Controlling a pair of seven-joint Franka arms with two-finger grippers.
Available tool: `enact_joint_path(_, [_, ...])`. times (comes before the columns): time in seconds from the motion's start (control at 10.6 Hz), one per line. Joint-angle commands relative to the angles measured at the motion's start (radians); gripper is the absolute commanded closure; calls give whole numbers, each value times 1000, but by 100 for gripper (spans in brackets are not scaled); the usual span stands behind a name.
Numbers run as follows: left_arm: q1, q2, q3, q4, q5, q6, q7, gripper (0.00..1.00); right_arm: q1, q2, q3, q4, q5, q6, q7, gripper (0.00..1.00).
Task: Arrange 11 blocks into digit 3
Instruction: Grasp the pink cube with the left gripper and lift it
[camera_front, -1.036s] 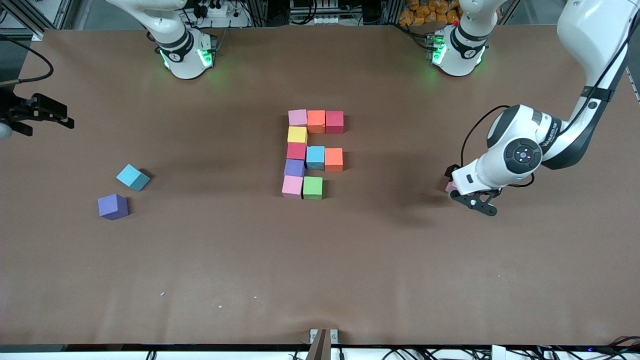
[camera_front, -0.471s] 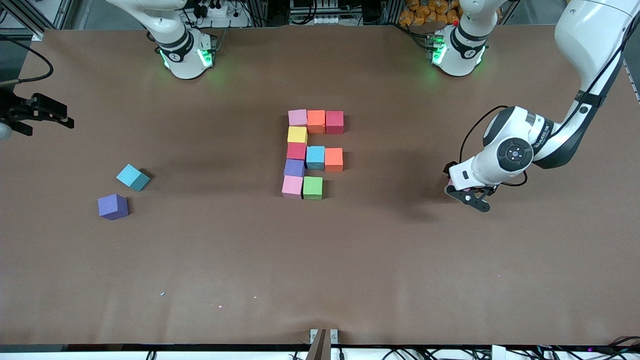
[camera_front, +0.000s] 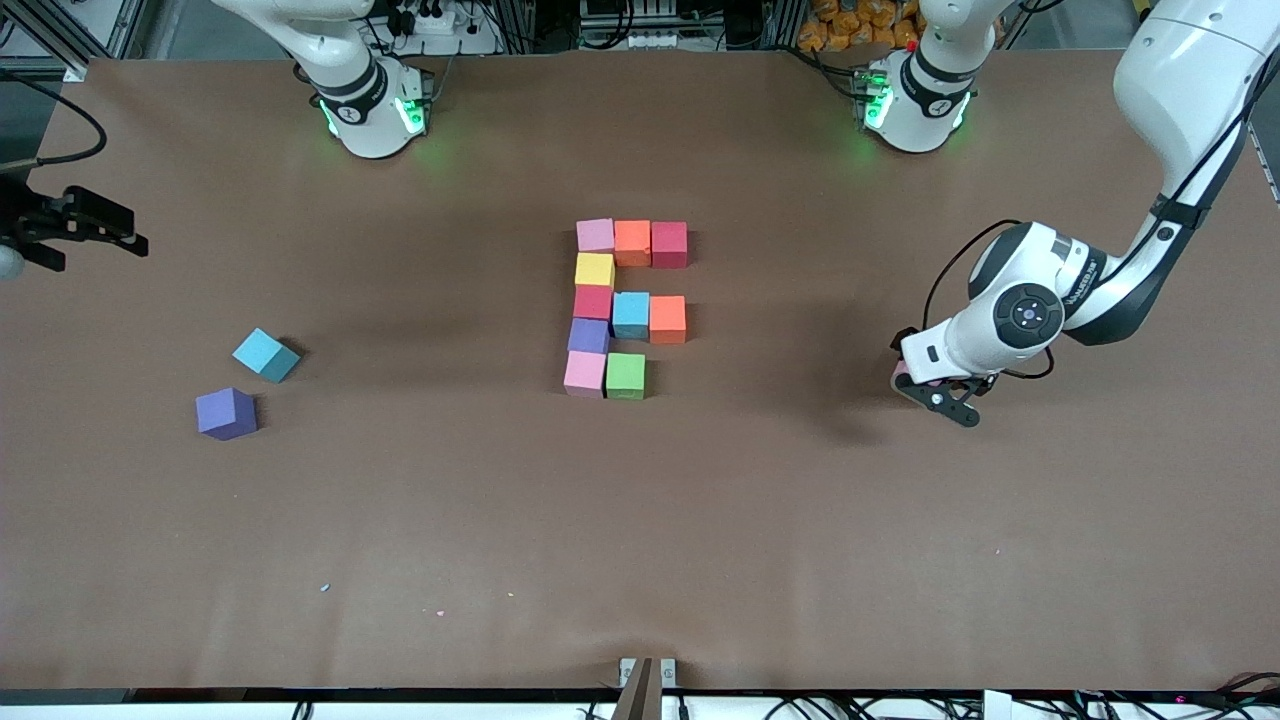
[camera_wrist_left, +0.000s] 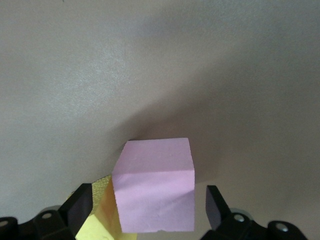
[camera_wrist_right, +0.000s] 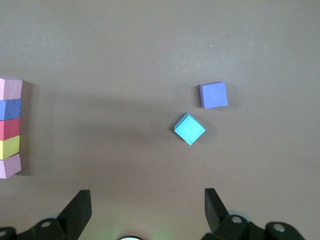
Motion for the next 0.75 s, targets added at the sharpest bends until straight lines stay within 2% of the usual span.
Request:
enact_joint_path(0.0, [8, 18, -1, -13, 33, 23, -73, 0, -21, 7, 17, 22, -12, -17, 8, 0])
enact_joint_path(0.57, [1, 35, 1, -31, 33, 22, -170, 0, -21, 7, 17, 22, -12, -17, 8, 0])
enact_joint_path(0.66, [1, 35, 1, -33, 33, 20, -181, 10, -21, 9, 17, 22, -10, -17, 8, 0])
